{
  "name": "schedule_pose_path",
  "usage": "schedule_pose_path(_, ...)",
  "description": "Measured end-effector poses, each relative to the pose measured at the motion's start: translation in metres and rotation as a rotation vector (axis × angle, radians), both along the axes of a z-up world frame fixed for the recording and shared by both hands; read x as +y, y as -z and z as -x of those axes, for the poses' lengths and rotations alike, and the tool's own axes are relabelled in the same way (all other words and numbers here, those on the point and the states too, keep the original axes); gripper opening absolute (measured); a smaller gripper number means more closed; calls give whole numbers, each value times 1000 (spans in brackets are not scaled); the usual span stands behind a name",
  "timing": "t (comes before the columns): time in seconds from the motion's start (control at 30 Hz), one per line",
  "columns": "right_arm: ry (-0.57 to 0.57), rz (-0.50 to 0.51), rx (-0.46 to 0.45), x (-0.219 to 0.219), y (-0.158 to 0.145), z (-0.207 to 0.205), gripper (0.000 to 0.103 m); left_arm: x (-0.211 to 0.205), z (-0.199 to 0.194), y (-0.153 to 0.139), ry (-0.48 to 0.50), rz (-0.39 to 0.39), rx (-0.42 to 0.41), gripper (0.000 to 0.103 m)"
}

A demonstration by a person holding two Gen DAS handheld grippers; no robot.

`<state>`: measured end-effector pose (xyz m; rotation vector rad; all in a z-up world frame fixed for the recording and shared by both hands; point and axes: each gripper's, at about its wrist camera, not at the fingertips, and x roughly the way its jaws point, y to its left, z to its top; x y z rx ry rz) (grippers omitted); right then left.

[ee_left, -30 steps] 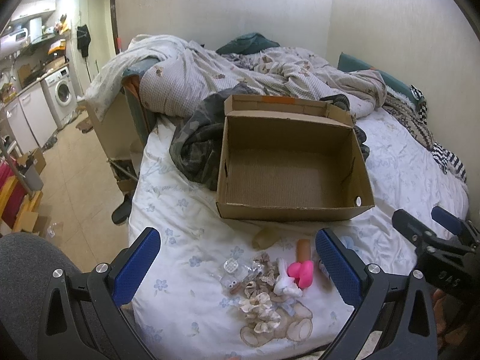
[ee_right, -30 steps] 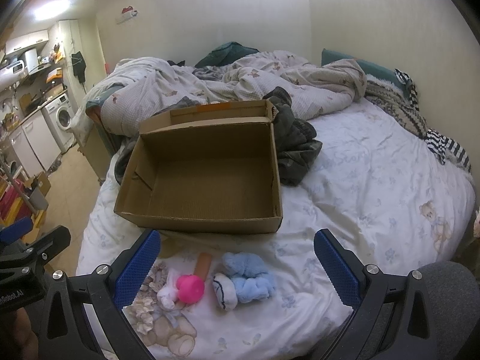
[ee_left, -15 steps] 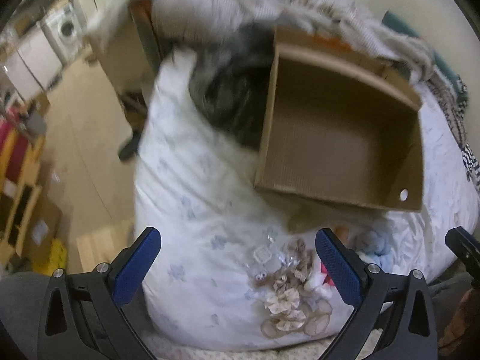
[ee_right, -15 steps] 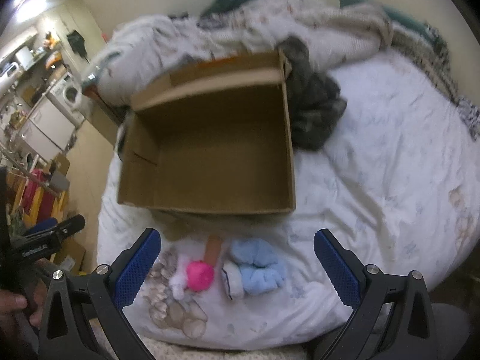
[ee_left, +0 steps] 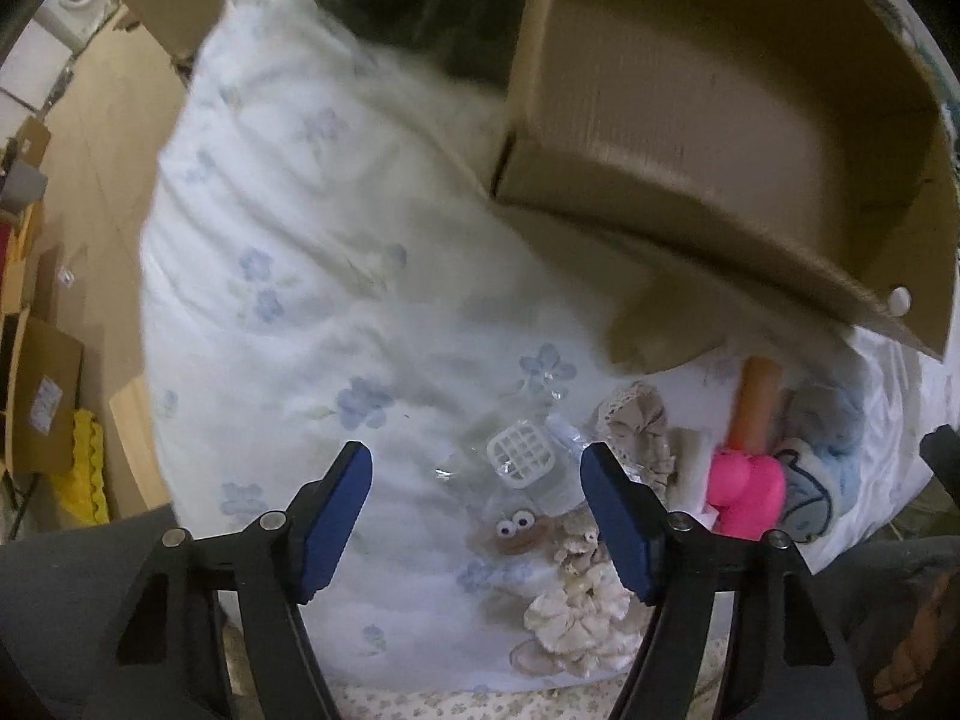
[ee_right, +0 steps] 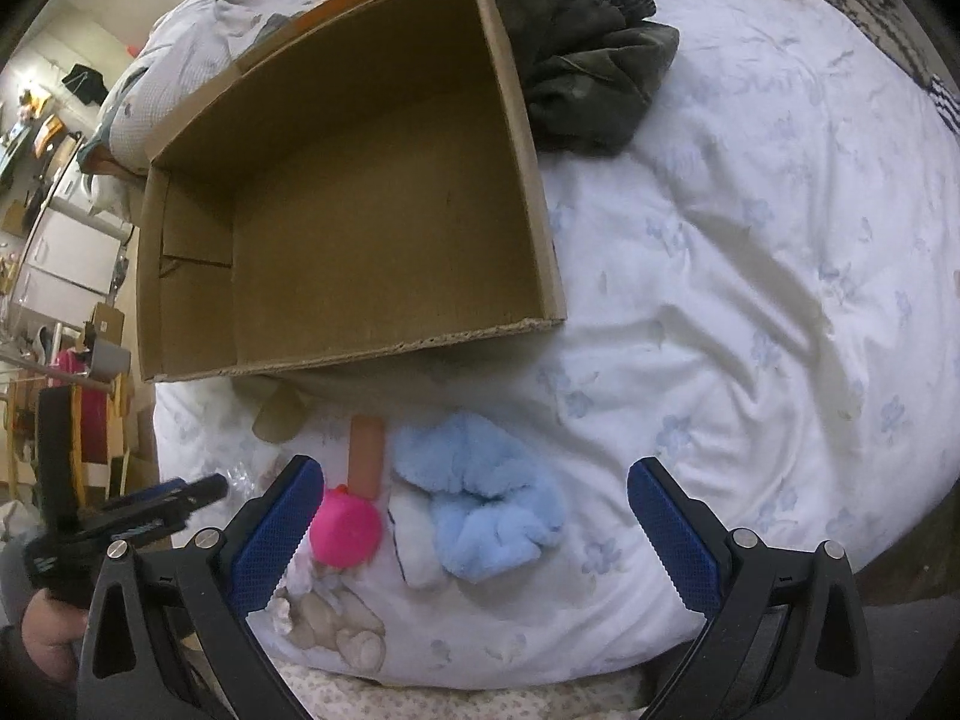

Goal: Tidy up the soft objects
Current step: 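Grasp the clear plastic bag with the left tool while the right tool grasps the blue fuzzy socks, then carry the bag and socks into the cardboard box and open both tools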

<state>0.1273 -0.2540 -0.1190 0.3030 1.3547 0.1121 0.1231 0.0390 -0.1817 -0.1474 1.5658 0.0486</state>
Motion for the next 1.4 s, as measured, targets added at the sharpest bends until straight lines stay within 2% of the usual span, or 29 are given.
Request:
schedule_pose_path(0.07, 2, 0, 2, -1, 1, -1, 103, -3, -1, 13, 2, 20, 30, 70)
schedule_pose_path(0.2, 12, -5, 20, -5, 8, -6, 103, -2, -2, 30, -30, 31, 38, 68)
schedule_pose_path(0.23, 11, -4, 23, -5, 9, -6, 103, 0, -2, 31, -42, 35, 35, 63)
schedule_pose_path(0.27, 11, -7, 25, -5, 9, -7, 103, 0, -1, 30, -41, 33, 29, 48)
schedule_pose_path(0.3, 12, -13, 29, -5, 10, -7, 103, 0, -1, 28, -33, 29, 27, 37)
schedule_pose_path(0.4, 16, -30, 43, -8, 14, -9, 103, 1, 3, 18, -19, 31, 2, 24)
schedule_pose_path(0.53, 15, -39, 90, -7, 28, -12, 103, -1, 3, -7, -5, 33, -39, 24)
schedule_pose_path(0.63, -6, -59, 159, 0, 45, -12, 103, 4, 9, -30, -16, 4, -111, 23)
schedule_pose_path(0.7, -29, -32, 182, 8, 53, -12, 103, 6, 12, -45, -14, -39, -170, 23)
schedule_pose_path(0.77, -65, 5, 197, 18, 59, -13, 103, 6, 15, -54, -15, -49, -202, 23)
schedule_pose_path(0.93, -175, 98, 234, 46, 77, -12, 103, 4, 10, -63, -9, -35, -212, 23)
schedule_pose_path(0.97, -198, 112, 235, 51, 79, -10, 101, 2, 10, -65, -8, -32, -211, 23)
schedule_pose_path(1.03, -244, 143, 230, 62, 82, -8, 78, 4, 1, -62, -6, -27, -212, 23)
schedule_pose_path(1.13, -270, 130, 211, 70, 78, -5, 57, 0, 2, -63, 0, -24, -213, 23)
schedule_pose_path(1.27, -282, 161, 168, 75, 65, -2, 47, -1, 6, -64, 6, -20, -208, 23)
schedule_pose_path(1.4, -247, 138, 132, 67, 46, 5, 46, -3, 8, -71, 6, -34, -232, 23)
